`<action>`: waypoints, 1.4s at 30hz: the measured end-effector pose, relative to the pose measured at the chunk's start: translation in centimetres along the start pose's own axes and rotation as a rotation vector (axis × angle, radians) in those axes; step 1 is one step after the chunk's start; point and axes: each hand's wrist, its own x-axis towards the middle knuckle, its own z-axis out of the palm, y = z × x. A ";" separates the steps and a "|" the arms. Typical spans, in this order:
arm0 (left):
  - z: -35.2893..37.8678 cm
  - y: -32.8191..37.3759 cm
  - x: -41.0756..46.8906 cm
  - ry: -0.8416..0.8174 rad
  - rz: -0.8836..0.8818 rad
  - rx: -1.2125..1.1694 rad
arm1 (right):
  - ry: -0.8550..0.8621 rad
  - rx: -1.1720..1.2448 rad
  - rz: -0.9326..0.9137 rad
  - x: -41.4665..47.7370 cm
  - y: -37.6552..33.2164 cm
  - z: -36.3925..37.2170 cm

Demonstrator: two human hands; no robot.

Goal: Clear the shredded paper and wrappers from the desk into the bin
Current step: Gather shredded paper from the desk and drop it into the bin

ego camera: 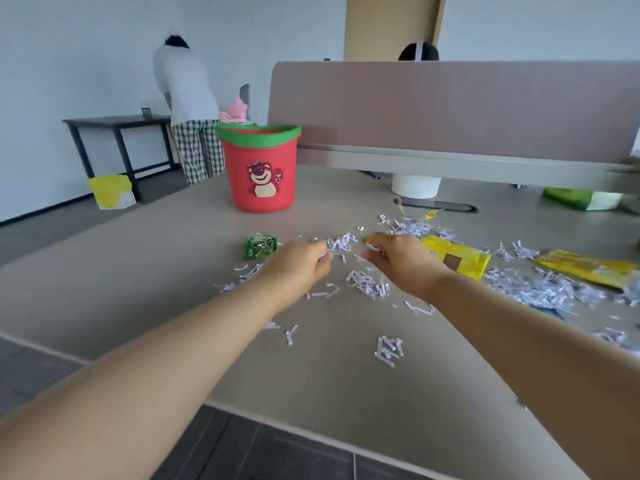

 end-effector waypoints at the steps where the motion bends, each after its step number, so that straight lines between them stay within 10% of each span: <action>1: -0.5 -0.4 0.3 0.046 0.004 -0.001 | 0.017 0.016 -0.008 0.8 -0.3 0.0; 22: -10.7 -12.7 20.3 0.511 0.049 -0.141 | 0.291 0.278 -0.164 21.7 -4.8 -0.5; 33: -10.5 -16.7 27.7 -0.097 -0.206 0.156 | 0.368 0.307 -0.154 25.0 -4.9 -0.5; 42: -11.1 -18.1 26.8 0.098 -0.139 -0.127 | 0.361 0.284 -0.178 24.8 -5.2 -0.2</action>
